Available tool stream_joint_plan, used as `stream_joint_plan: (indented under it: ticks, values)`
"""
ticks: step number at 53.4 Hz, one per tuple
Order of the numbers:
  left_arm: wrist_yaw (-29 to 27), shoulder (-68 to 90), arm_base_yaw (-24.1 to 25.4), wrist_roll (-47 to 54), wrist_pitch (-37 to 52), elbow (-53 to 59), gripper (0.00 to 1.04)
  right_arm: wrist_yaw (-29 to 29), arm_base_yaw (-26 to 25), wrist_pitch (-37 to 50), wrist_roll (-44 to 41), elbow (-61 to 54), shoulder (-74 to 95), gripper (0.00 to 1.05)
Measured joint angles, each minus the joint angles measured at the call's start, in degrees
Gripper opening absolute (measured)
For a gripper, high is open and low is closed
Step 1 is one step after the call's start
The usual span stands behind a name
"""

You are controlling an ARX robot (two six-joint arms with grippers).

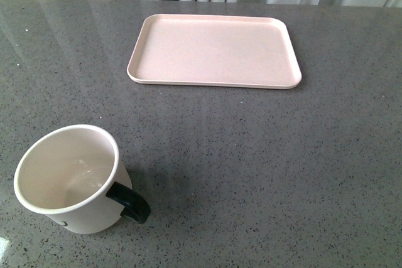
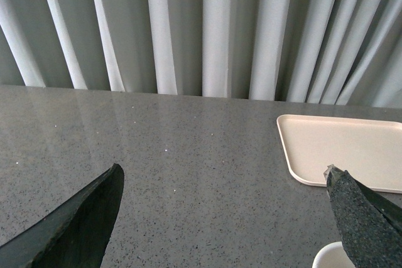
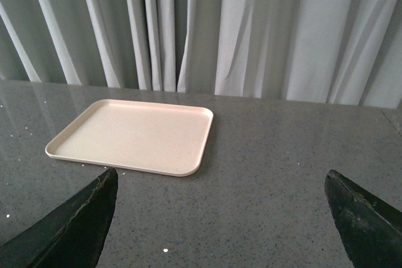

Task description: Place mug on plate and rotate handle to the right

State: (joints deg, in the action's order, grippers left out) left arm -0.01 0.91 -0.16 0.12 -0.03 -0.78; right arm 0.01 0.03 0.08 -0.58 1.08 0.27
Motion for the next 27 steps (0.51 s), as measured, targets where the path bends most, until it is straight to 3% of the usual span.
stream_joint_plan:
  ticks: [27]
  values:
    - [0.00, 0.00, 0.00, 0.00, 0.00, 0.02, 0.96, 0.00, 0.00, 0.00, 0.00, 0.00, 0.00, 0.96]
